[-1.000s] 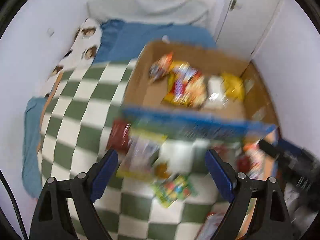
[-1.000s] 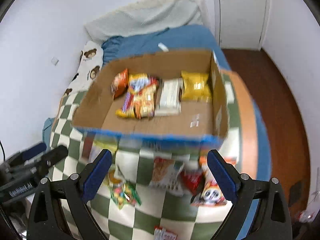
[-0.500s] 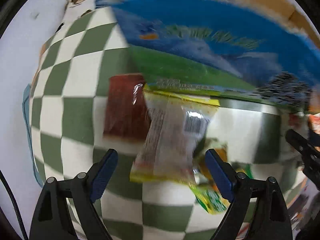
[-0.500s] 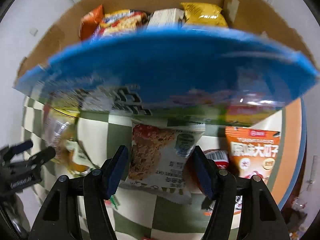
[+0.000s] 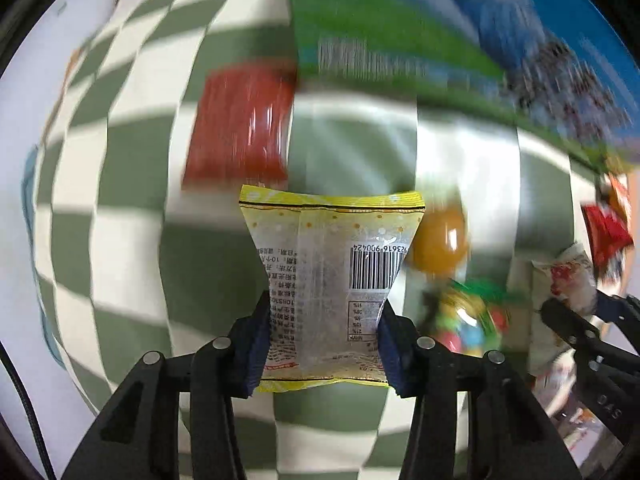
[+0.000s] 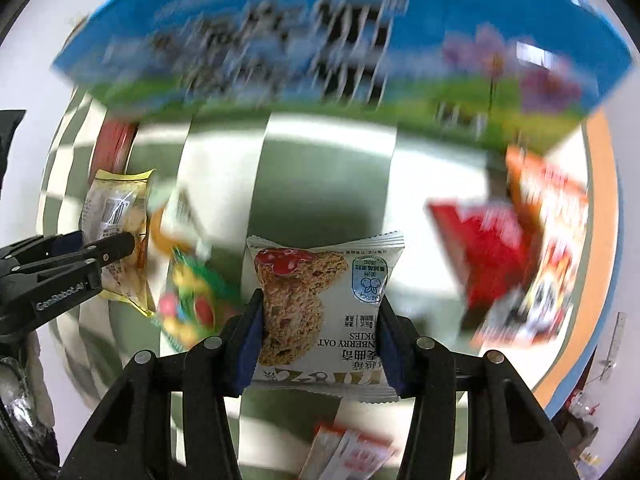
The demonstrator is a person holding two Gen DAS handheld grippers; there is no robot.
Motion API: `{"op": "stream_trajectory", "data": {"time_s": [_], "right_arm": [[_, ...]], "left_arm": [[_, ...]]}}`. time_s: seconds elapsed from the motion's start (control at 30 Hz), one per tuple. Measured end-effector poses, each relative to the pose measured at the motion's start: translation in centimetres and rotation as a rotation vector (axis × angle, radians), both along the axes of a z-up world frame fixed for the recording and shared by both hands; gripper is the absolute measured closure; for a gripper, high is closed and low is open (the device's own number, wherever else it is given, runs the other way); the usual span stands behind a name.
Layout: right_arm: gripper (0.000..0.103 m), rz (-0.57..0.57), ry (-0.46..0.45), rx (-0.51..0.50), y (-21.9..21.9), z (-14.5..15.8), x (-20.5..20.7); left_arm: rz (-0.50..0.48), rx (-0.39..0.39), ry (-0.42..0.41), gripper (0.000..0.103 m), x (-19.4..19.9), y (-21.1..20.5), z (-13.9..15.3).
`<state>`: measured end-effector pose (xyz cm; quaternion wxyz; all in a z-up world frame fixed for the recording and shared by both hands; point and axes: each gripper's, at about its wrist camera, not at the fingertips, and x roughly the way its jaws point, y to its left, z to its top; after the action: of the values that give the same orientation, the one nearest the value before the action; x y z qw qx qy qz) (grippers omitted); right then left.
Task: Organize snacks
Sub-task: 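Grasp the clear bread bag with left tool while right tool grasps oat cookie pack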
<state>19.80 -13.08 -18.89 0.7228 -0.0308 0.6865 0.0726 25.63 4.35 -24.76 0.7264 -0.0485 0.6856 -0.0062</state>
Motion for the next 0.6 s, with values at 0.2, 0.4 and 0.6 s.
{"op": "stream_trajectory", "data": {"time_s": [0.2, 0.4, 0.6], "right_arm": [[0.05, -0.02, 0.022, -0.003, 0.1, -1.6, -3.2], [0.049, -0.029, 0.021, -0.031, 0.6, -2.2, -3.5], [0.049, -0.028, 0.015, -0.042, 2.0, -2.7, -3.4]], "left_arm": [[0.007, -0.044, 0.049, 0.055, -1.4, 0.3, -2.3], [-0.028, -0.01, 0.057, 0.054, -1.3, -0.7, -3.9], [-0.008, -0.007, 0.055, 0.058, -1.9, -1.5, -2.5]]}}
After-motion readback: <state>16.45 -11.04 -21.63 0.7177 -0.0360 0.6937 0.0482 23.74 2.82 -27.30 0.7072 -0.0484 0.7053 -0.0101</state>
